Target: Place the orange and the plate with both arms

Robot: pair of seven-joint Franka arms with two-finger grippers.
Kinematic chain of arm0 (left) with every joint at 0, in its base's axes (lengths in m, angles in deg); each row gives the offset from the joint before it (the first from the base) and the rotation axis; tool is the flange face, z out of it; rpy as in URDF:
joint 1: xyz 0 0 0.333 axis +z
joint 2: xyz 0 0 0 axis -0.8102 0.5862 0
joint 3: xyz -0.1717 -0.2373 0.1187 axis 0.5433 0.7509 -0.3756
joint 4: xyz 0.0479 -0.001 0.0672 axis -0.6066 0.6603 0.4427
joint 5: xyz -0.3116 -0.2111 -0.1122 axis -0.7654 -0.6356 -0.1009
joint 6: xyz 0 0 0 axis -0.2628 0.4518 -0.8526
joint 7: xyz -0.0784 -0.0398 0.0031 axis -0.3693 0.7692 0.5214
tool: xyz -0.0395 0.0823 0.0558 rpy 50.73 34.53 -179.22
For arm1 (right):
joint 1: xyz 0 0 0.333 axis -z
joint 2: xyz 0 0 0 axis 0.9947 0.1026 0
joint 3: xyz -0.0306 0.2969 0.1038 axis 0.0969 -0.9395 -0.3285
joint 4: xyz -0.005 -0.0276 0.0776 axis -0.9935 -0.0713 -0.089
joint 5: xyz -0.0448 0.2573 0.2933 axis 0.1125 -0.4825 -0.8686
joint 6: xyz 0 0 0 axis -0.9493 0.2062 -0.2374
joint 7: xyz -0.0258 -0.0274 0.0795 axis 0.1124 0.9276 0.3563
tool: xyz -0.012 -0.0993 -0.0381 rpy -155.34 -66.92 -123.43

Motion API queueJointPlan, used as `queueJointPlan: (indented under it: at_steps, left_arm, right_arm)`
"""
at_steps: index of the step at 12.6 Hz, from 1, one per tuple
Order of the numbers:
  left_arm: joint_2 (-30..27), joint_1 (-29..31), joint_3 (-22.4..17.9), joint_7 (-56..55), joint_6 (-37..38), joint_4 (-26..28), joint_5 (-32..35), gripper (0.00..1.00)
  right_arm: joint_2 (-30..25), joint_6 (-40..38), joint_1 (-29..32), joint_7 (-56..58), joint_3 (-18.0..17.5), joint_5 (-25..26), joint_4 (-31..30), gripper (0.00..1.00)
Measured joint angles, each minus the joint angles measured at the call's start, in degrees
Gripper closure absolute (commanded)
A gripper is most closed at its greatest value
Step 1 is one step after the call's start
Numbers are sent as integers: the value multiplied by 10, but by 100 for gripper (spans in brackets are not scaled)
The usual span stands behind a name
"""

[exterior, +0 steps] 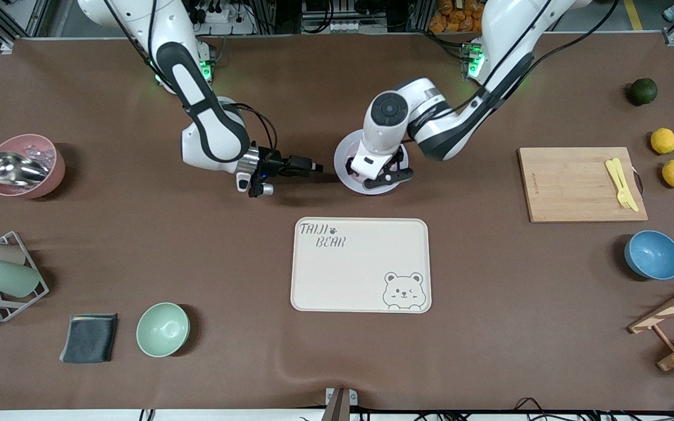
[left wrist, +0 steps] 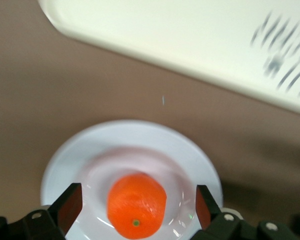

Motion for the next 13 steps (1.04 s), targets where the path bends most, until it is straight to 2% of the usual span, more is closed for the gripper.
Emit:
queueJointPlan:
  at_steps: [2,4,6,8,13]
  left_arm:
    - [-70,39,2,3,27,-9,-6,0]
    - [-115,86,2,45,75,-47,-31,0]
    - [-127,128,0,90,144,-115,-38,0]
    - [-126,169,-1,129,181,-168,-39,0]
    - [-124,226,-1,171,218,-229,-39,0]
  right_arm:
    - [4,0,-13,12,0,-21,-1,17]
    - [13,-2,-19,38,0,-47,-1,19]
    - [25,-4,-34,71,0,-88,-1,20]
    - [38,-4,-53,95,0,-122,-1,23]
    - [55,-12,-66,117,0,-147,2,31]
